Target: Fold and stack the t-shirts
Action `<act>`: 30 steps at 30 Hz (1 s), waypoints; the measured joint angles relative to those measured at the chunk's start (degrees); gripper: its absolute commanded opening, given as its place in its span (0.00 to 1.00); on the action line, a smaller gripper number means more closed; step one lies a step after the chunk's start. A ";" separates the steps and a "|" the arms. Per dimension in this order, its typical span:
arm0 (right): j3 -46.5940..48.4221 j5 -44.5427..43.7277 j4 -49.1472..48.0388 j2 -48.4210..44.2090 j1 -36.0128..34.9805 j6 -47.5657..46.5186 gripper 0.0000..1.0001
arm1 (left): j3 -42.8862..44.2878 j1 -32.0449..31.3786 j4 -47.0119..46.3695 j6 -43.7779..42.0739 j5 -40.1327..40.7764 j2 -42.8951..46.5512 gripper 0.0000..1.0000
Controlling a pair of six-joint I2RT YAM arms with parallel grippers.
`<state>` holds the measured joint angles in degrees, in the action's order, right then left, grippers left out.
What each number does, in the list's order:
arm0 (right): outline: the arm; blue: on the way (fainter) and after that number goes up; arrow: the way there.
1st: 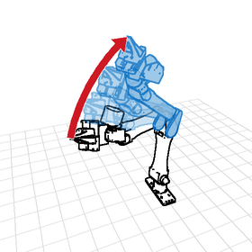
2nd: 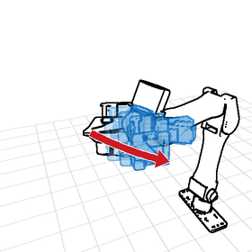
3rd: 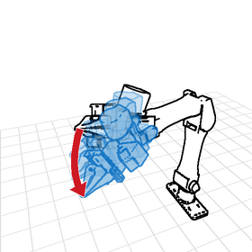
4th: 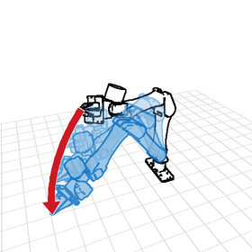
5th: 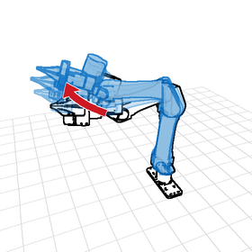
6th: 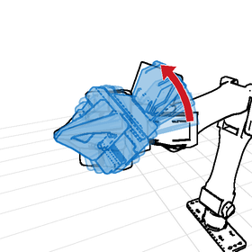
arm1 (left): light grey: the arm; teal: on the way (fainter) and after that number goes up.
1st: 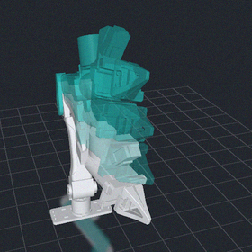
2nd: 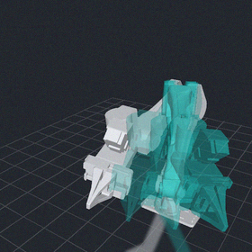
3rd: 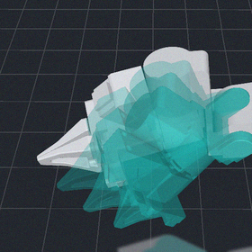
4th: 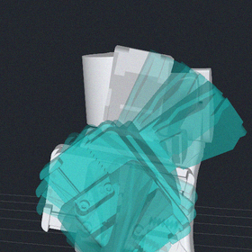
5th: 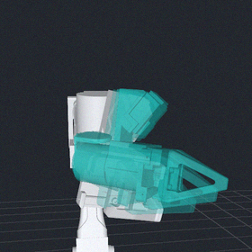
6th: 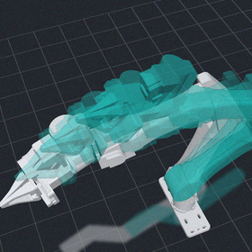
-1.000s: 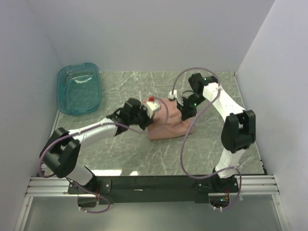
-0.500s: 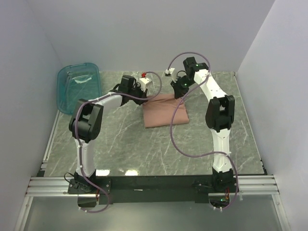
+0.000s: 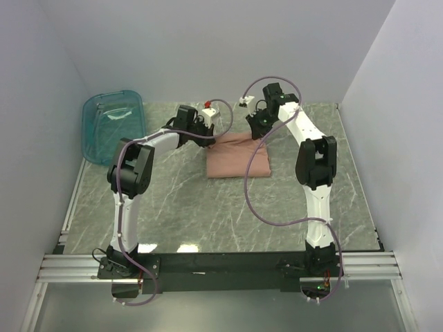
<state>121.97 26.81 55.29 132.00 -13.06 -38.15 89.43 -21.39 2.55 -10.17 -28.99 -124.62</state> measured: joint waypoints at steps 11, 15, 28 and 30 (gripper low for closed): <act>-15.34 -24.44 -22.73 -3.45 0.39 21.53 0.61 | -4.37 0.15 -9.20 15.61 18.01 7.69 0.99; -16.50 -19.39 -23.04 -7.54 1.46 21.75 0.58 | -5.01 0.70 -9.20 17.35 18.40 15.50 0.82; -2.86 9.62 -10.12 -6.36 3.91 12.09 0.11 | -8.04 -0.66 -2.75 22.38 1.18 14.47 0.22; -1.84 11.32 -9.03 -3.13 3.72 12.11 0.11 | -5.97 -0.98 -1.14 23.23 -0.61 10.58 0.22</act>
<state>120.14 38.13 46.26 128.88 -9.34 -26.04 83.46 -22.37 1.41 13.06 -29.61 -114.04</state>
